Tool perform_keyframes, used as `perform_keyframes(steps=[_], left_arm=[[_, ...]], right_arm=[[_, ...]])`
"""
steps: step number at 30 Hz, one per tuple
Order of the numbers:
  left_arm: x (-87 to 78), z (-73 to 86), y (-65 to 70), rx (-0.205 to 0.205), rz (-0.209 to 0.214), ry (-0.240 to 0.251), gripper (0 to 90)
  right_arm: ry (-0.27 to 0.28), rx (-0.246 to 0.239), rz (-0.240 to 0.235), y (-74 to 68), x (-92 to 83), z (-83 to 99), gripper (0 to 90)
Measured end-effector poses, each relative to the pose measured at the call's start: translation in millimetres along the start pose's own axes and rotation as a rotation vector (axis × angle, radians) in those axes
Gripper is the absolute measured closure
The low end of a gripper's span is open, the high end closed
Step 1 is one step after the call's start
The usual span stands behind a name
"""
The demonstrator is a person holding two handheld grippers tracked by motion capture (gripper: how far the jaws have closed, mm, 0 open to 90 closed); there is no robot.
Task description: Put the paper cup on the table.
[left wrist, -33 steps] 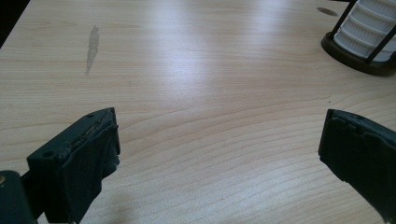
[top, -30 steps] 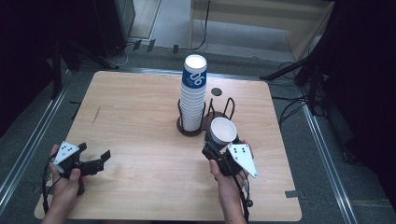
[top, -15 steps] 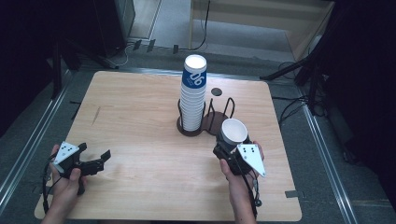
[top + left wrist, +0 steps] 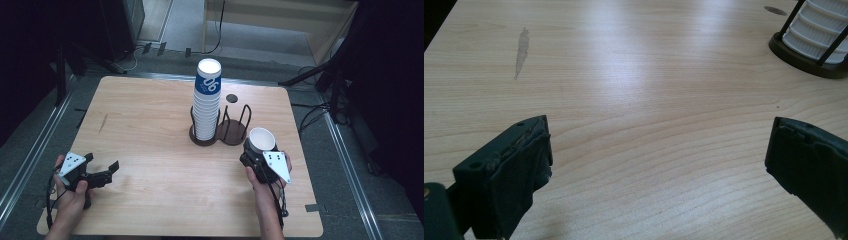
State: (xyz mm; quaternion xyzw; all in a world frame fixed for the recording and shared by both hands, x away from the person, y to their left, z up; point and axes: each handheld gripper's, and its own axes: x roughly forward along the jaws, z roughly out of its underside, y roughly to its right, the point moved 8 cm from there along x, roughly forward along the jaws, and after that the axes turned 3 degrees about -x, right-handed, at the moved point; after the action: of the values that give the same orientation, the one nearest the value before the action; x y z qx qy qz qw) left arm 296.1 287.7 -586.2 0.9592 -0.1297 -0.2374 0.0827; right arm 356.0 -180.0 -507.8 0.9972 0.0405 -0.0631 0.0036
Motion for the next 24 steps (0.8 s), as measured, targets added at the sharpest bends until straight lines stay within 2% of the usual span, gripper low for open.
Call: perform_keyframes(steps=[4,8,11,14,18,21,24], left_arm=[[-0.4,0.0,-0.2,-0.001,-0.001,0.000,0.0],[-0.8,-0.4,-0.4,-0.008,-0.002,0.006,0.0],[-1.2,-0.6,-0.7,-0.008,-0.003,0.008,0.0],[-1.0,-0.6,-0.5,-0.007,-0.005,0.009,0.0],[-0.9,-0.7,-0.4,-0.008,-0.005,0.009,0.0],[-1.0,-0.9,-0.4,-0.009,-0.002,0.010,0.0],[-1.3,-1.8,-1.0,-0.015,0.005,0.008,0.0]], right_arm=[[0.012,-0.018,0.013,11.2,7.6,4.9,19.5],[-0.001,0.017,0.032,21.6,15.5,12.3,19.5],[-0.022,0.014,0.049,27.2,22.8,18.8,19.4],[-0.035,-0.005,0.065,30.6,29.3,24.4,19.3],[-0.045,0.020,0.088,36.1,37.8,30.7,19.2],[-0.062,0.035,0.080,37.2,41.5,34.5,19.1],[-0.092,0.003,0.089,36.5,44.5,39.6,19.0]])
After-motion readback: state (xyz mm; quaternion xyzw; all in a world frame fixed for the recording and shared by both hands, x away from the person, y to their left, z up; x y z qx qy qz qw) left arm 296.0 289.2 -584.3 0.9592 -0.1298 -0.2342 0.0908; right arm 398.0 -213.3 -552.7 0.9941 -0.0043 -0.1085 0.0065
